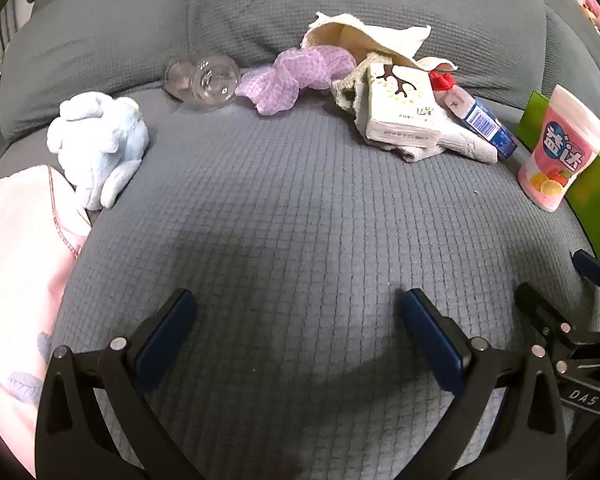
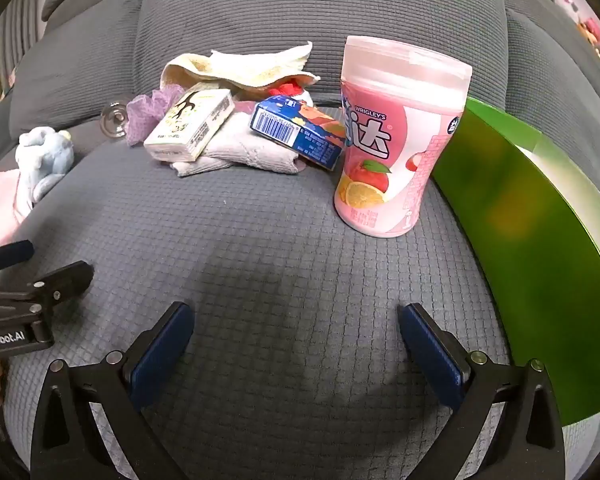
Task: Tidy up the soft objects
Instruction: 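Move the right tool toward the light-blue plush toy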
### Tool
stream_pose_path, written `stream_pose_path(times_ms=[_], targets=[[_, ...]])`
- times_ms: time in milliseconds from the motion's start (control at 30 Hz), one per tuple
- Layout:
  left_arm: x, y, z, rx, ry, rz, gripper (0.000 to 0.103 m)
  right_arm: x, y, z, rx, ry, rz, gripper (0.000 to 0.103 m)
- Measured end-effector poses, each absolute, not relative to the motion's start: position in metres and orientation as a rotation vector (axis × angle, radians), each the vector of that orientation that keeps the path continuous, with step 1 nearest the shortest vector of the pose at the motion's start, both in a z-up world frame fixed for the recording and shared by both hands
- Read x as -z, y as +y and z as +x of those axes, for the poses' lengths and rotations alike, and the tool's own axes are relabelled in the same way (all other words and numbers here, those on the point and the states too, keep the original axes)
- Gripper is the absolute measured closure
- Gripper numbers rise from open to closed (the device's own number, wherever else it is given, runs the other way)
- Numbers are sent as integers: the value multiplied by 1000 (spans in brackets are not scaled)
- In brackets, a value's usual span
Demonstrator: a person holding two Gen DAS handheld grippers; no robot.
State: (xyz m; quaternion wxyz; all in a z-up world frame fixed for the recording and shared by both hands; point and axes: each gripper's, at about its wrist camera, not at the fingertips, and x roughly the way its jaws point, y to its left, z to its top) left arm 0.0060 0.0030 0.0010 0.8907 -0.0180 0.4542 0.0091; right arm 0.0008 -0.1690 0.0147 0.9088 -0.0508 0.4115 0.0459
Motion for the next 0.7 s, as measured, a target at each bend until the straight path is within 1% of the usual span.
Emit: stream_pose_path(times_ms=[167, 300, 367, 500, 700], targets=[[-4, 6, -1, -17, 965, -39, 2, -14, -169, -5, -86, 850, -115, 0], [-9, 17, -1, -18, 968, -133, 2, -18, -164, 3, -57, 882, -113, 0], [-14, 29, -5, -31, 957, -192, 4, -20, -164, 4, -35, 898, -78, 0], [-26, 42, -15, -82, 916, -220, 6, -27, -165, 3, -85, 905, -33, 0], [-42, 49, -28, -125, 867, -198, 7, -67, -172, -19, -178, 794, 58, 0]])
